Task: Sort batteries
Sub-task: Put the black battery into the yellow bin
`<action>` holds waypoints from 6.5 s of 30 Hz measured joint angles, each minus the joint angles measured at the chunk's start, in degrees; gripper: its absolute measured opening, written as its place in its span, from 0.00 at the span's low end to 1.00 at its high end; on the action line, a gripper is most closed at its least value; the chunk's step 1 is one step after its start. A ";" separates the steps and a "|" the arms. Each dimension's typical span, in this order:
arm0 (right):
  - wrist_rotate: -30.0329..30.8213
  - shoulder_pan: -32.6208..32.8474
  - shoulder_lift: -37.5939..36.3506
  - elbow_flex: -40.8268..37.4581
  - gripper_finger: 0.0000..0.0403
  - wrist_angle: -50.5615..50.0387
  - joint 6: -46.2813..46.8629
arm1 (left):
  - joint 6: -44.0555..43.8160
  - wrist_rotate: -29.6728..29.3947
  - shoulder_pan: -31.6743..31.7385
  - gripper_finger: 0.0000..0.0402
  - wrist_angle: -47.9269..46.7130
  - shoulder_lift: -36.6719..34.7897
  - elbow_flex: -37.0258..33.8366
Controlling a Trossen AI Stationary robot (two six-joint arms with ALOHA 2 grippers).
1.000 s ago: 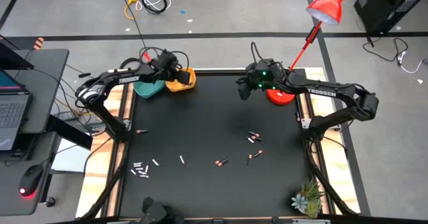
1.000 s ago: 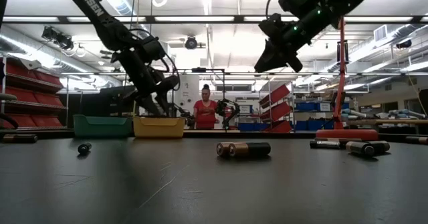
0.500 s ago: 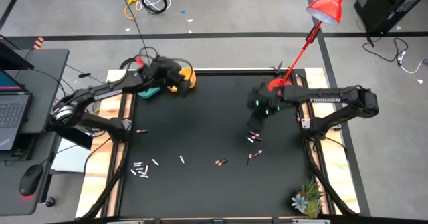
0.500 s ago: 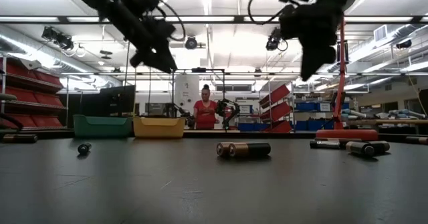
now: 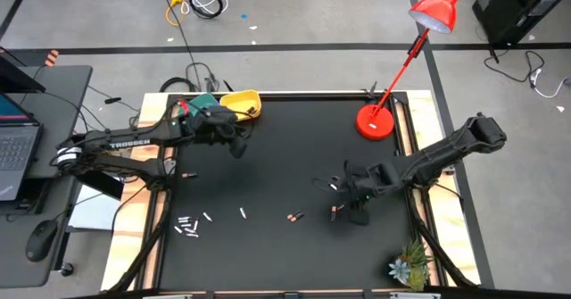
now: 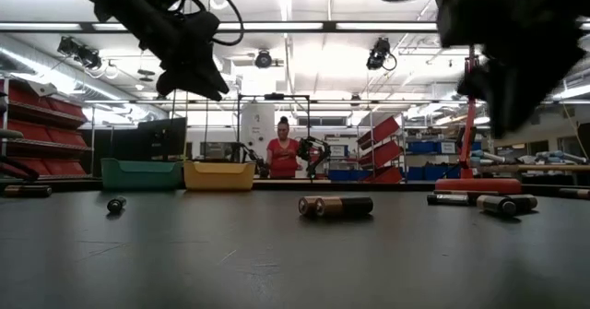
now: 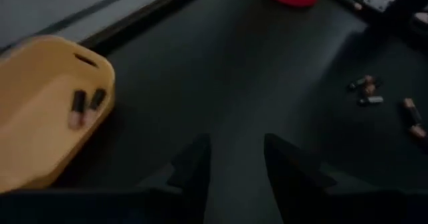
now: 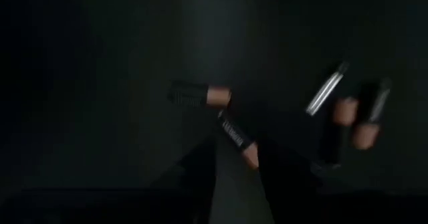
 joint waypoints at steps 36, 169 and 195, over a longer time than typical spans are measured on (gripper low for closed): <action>-2.47 -0.40 12.95 -4.72 0.10 7.71 -5.30 | -3.67 0.03 -1.25 0.37 1.42 0.02 -0.38; -11.04 -30.73 9.71 12.24 0.39 -13.95 -6.21 | 7.74 13.98 13.42 0.40 7.72 10.09 6.83; -7.49 -1.25 4.91 2.31 0.37 8.09 32.58 | 1.83 3.62 1.74 0.40 3.17 4.26 6.75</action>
